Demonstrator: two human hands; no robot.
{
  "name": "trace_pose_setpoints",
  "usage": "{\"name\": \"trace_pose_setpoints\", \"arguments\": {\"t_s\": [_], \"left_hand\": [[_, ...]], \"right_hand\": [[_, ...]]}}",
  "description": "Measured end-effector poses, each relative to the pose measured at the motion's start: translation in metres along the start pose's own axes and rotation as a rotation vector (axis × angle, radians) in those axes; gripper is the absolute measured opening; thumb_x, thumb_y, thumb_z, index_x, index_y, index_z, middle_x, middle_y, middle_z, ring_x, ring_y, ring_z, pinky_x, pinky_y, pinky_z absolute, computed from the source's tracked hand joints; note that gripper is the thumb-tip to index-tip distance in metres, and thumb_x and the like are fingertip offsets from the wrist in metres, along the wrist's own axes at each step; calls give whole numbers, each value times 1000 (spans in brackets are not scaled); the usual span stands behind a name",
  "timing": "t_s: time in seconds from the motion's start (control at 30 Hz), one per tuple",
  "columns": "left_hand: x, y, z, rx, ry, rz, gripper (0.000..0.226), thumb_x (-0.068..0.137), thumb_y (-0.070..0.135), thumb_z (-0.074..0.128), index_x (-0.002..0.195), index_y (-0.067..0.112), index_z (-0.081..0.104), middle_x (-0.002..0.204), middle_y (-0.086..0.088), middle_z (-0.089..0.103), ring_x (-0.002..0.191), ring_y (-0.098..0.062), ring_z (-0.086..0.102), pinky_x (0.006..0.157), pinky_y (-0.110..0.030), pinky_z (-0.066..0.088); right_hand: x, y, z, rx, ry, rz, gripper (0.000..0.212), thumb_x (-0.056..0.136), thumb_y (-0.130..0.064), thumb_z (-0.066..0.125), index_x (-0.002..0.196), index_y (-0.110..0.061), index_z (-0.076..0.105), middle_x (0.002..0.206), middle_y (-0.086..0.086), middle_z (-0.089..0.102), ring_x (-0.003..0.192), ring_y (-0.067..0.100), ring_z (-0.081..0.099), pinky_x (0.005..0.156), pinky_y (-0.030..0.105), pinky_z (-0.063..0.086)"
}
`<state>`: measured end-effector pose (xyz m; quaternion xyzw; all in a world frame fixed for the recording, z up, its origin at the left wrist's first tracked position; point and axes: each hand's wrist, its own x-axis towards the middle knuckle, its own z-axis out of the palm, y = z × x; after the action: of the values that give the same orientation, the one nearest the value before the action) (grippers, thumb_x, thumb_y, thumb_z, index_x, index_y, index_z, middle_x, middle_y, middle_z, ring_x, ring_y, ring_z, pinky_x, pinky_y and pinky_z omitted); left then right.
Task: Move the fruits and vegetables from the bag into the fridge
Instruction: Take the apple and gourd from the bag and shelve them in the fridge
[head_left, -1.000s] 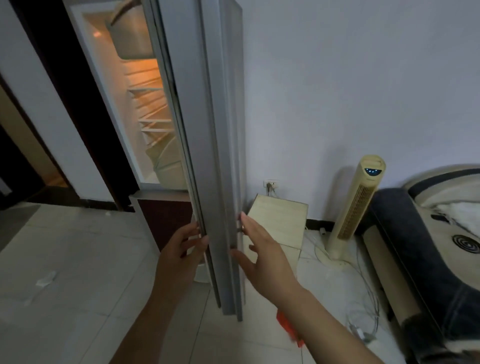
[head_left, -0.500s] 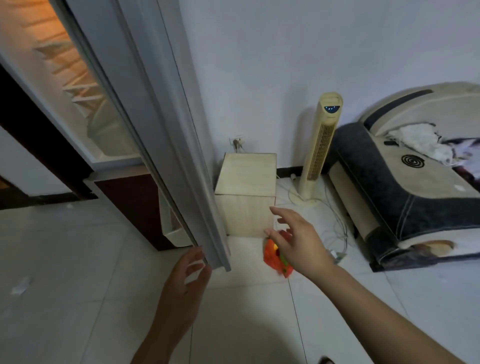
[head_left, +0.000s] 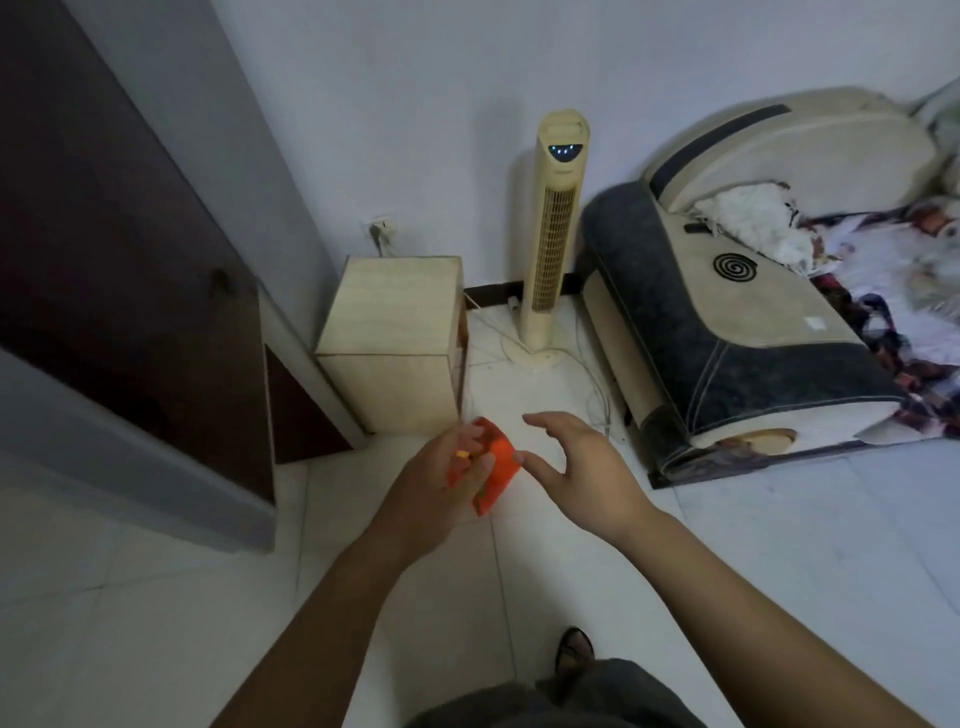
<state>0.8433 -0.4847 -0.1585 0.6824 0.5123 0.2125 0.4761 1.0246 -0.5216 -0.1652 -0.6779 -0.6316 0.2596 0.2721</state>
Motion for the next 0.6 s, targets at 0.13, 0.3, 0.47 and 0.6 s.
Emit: {"name": "trace_pose_setpoints", "arguments": {"t_s": [0.13, 0.3, 0.47, 0.6], "left_hand": [[42, 13, 43, -42, -70, -32, 28, 89, 45, 54, 117, 39, 51, 121, 9, 55, 106, 0, 55, 79, -10, 42], [57, 1, 31, 16, -32, -134, 36, 92, 39, 50, 125, 26, 50, 119, 8, 56, 104, -3, 54, 81, -14, 43], [82, -44, -4, 85, -32, -267, 35, 93, 39, 48, 127, 26, 48, 121, 6, 55, 106, -7, 53, 86, -26, 46], [127, -70, -23, 205, -75, -271, 43, 93, 40, 48, 133, 25, 42, 129, 2, 51, 111, -13, 51, 90, -29, 44]], "right_hand": [[11, 42, -26, 9, -13, 65, 45, 88, -39, 59, 127, -19, 53, 128, -2, 55, 114, 12, 51, 85, 12, 32], [50, 59, -16, 4, -94, 54, 42, 88, -38, 60, 126, -21, 53, 126, -4, 56, 110, 9, 52, 85, 14, 33], [101, 61, 32, -23, -214, 53, 49, 86, -41, 61, 130, -24, 47, 129, -3, 54, 105, 5, 50, 84, 21, 46], [139, 69, 63, -6, -299, 135, 50, 84, -43, 62, 129, -25, 48, 130, -4, 53, 109, 9, 52, 91, 28, 49]]}}
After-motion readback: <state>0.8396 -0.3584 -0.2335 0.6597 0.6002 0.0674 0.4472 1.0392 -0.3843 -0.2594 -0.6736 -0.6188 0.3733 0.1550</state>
